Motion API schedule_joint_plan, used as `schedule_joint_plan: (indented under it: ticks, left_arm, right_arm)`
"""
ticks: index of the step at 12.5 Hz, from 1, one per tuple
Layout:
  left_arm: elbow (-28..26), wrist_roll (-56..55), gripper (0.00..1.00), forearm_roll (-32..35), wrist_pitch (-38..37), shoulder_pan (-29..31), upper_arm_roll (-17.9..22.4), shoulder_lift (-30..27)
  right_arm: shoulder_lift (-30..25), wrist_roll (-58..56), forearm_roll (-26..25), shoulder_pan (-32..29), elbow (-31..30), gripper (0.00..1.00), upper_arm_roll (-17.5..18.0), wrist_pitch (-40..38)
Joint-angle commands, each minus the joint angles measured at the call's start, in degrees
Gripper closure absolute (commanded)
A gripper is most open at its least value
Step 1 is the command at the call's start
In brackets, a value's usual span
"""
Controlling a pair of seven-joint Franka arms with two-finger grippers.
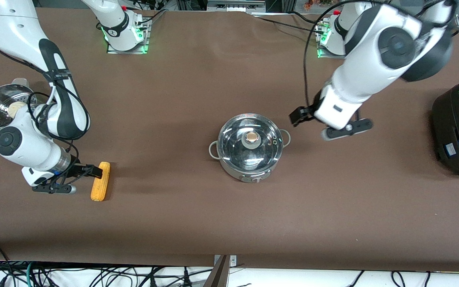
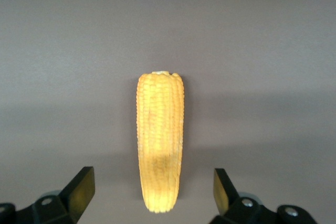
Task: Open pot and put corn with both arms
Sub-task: 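Reach the right gripper to the corn while the left gripper reaches the lid knob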
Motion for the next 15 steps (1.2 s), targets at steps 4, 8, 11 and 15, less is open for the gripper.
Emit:
schedule_joint_plan:
  ticks: [4, 8, 11, 15]
  left_arm:
    - [4.1, -6.9, 0.00, 4.7, 9.6, -8.6, 0.4, 12.5]
    - [7.8, -13.2, 0.00, 7.4, 11.4, -12.0, 0.4, 17.7]
    - [7.8, -13.3, 0.00, 9.0, 11.4, -12.0, 0.3, 18.1]
    - [7.3, -12.6, 0.68, 9.0, 11.4, -11.9, 0.4, 18.0]
  right_arm:
    - [3.6, -0.7, 0.2, 0.3, 0.8, 0.00, 0.2, 5.8]
    - [6.1, -0.7, 0.2, 0.3, 0.8, 0.00, 0.2, 9.7]
    - [7.0, -0.7, 0.2, 0.3, 0.8, 0.00, 0.3, 11.5]
    - [8.0, -0.7, 0.2, 0.7, 0.7, 0.00, 0.3, 13.6]
